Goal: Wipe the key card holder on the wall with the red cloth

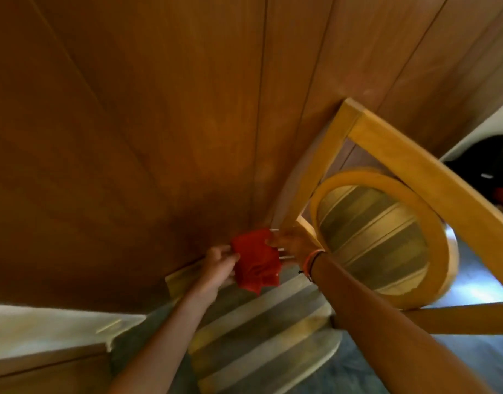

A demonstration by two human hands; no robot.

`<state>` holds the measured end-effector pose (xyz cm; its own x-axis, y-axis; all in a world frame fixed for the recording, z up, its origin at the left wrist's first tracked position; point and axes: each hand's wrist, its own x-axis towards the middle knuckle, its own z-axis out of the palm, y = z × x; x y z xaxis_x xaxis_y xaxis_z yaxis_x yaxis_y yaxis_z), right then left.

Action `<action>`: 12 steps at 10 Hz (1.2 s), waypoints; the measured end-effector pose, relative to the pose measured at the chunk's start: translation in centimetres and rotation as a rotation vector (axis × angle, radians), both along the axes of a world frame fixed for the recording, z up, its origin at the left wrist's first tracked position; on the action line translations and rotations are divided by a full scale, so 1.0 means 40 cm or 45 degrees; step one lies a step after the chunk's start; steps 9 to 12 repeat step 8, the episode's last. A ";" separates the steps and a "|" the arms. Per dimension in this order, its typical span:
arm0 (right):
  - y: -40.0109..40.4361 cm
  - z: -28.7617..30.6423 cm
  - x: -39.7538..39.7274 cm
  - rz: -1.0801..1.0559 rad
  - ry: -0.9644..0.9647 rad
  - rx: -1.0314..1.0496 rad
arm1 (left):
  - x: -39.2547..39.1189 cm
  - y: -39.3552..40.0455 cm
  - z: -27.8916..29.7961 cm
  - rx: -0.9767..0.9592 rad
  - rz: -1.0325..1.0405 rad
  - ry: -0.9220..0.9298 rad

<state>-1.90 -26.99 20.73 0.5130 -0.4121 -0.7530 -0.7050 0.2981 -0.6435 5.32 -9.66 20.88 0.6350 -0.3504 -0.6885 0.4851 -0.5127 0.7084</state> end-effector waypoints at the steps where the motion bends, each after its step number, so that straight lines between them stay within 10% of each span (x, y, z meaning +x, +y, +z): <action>1: 0.032 -0.141 -0.048 -0.048 0.167 0.104 | -0.057 0.005 -0.125 0.057 0.029 0.161; 4: 0.115 -0.371 -0.114 -0.057 0.384 0.188 | -0.144 0.067 -0.280 0.113 0.098 0.487; 8: 0.159 -0.270 -0.098 0.327 0.229 -0.493 | -0.085 0.112 -0.218 0.168 -0.012 0.123; 12: 0.159 -0.270 -0.098 0.327 0.229 -0.493 | -0.085 0.112 -0.218 0.168 -0.012 0.123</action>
